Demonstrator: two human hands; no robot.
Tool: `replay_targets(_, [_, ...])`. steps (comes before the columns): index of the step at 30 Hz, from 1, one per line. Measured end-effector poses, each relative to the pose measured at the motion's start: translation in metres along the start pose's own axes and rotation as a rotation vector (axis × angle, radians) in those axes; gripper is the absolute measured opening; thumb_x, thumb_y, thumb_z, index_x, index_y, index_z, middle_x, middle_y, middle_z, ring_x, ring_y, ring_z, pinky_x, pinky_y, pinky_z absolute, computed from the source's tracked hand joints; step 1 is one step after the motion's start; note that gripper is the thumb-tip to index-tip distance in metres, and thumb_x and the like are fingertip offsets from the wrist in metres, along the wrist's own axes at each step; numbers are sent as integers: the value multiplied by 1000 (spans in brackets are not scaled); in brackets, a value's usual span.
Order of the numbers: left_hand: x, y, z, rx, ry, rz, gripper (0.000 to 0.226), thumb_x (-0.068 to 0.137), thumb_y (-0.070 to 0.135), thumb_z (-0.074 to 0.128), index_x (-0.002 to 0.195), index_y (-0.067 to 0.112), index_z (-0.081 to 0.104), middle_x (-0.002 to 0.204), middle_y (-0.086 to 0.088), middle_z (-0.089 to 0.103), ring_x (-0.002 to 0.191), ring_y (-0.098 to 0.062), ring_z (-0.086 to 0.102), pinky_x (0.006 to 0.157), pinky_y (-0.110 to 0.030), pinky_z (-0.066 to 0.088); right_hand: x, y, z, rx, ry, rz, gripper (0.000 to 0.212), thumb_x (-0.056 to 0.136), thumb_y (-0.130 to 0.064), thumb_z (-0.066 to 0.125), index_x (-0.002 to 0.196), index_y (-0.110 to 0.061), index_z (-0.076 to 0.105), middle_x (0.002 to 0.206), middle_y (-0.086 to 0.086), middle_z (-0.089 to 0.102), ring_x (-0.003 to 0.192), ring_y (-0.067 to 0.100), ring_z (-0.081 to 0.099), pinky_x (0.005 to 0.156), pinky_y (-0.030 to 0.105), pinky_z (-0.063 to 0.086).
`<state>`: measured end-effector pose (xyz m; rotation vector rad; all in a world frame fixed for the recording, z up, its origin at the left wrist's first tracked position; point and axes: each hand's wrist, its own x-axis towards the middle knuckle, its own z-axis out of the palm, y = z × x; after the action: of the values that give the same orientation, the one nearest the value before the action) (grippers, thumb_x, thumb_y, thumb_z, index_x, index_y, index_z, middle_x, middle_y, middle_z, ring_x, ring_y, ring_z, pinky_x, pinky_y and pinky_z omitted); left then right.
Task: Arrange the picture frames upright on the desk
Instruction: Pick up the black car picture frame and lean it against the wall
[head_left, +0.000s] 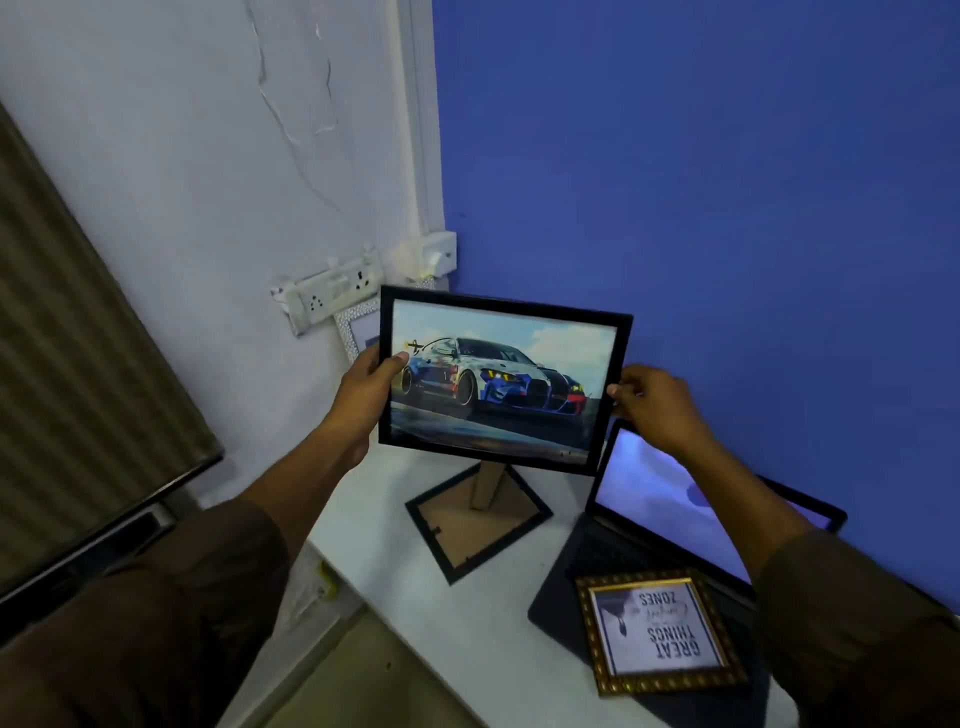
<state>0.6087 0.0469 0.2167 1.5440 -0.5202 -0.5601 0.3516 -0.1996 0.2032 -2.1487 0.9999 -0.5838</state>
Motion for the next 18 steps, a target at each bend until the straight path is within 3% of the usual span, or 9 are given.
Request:
replay_targets(3, [50, 8, 10, 41, -17, 18, 40, 101, 32, 56, 139, 22, 56, 126, 1, 70, 109, -13, 69, 84, -24, 54, 42, -2, 2, -69, 12, -10, 15, 95, -16, 65, 81, -11, 61, 83, 10, 71, 74, 17, 70, 61, 11, 48])
replay_targets(4, [67, 9, 13, 47, -30, 28, 40, 101, 31, 56, 140, 21, 56, 128, 1, 69, 111, -12, 68, 84, -23, 52, 55, 1, 3, -68, 20, -6, 17, 94, -17, 66, 78, -13, 60, 83, 10, 71, 74, 17, 70, 60, 11, 47])
replay_targets(8, [128, -2, 32, 71, -105, 31, 42, 102, 27, 55, 143, 19, 54, 133, -1, 66, 115, -13, 64, 83, -17, 50, 96, 18, 9, -100, 52, 57, 20, 92, -19, 68, 75, -16, 60, 83, 11, 73, 80, 23, 72, 77, 35, 58])
replay_targets(11, [171, -16, 48, 50, -162, -1, 38, 102, 19, 55, 140, 16, 56, 126, 0, 68, 105, -2, 65, 76, -9, 54, 120, 30, 14, -151, 71, 109, 21, 92, -19, 68, 74, -10, 62, 82, 13, 74, 79, 25, 70, 74, 35, 55])
replay_targets(12, [187, -23, 53, 45, -180, -22, 38, 101, 20, 57, 139, 16, 56, 125, 1, 69, 105, -3, 66, 80, -11, 55, 128, 36, 16, -175, 82, 127, 22, 91, -20, 68, 73, -10, 61, 80, 12, 74, 79, 26, 69, 73, 35, 55])
replay_targets(15, [234, -48, 67, 48, -240, -86, 53, 90, 39, 67, 140, 23, 56, 133, 3, 67, 121, -15, 63, 105, -36, 51, 149, 54, 23, -211, 95, 233, 22, 89, -19, 69, 69, -12, 62, 78, 13, 74, 78, 30, 70, 74, 41, 58])
replay_targets(18, [268, -68, 87, 86, -326, -118, 41, 98, 26, 61, 138, 18, 56, 131, 0, 66, 115, -16, 64, 89, -27, 52, 161, 66, 36, -249, 139, 353, 33, 88, -15, 69, 60, -19, 51, 81, 20, 73, 82, 37, 69, 73, 42, 57])
